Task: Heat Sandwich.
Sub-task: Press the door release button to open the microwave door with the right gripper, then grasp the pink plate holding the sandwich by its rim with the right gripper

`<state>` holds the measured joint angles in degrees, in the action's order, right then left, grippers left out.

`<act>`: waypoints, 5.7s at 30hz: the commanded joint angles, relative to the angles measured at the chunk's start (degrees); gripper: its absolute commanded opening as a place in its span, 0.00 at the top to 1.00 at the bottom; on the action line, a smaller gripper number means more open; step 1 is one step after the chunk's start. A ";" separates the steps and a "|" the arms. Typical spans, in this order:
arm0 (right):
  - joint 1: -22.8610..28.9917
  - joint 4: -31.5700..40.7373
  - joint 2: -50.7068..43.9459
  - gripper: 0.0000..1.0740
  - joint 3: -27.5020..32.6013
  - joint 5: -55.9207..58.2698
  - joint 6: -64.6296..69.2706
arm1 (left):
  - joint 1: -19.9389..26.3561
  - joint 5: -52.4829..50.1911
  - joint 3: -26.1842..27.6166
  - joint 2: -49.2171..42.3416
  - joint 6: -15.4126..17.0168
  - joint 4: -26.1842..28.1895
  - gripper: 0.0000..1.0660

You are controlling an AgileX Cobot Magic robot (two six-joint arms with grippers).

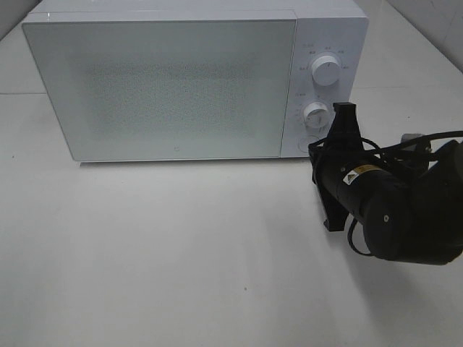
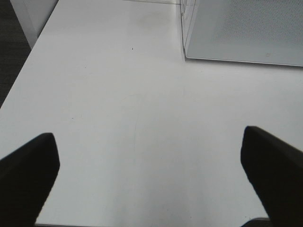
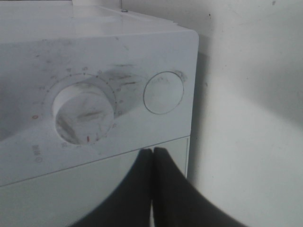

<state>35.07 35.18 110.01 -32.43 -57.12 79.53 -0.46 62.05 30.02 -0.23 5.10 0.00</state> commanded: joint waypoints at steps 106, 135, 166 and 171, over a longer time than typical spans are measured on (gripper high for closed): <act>-8.94 -6.76 10.77 1.00 -18.51 0.06 -4.01 | 0.17 -0.69 -0.23 -0.97 0.23 0.00 0.06; -6.93 -6.53 -1.03 1.00 -8.14 19.37 -12.15 | 0.17 -0.69 -0.23 -0.97 0.23 0.00 0.06; -6.93 -6.76 -21.20 0.94 -8.71 59.36 -55.81 | 0.17 -0.69 -0.23 -0.97 0.23 0.00 0.06; -6.93 -6.76 -22.98 0.93 -9.45 66.18 -61.65 | 0.17 -0.69 -0.23 -0.97 0.23 0.00 0.06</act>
<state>28.02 28.71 87.89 -41.37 6.30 20.63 -0.46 62.05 30.02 -0.23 5.10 0.00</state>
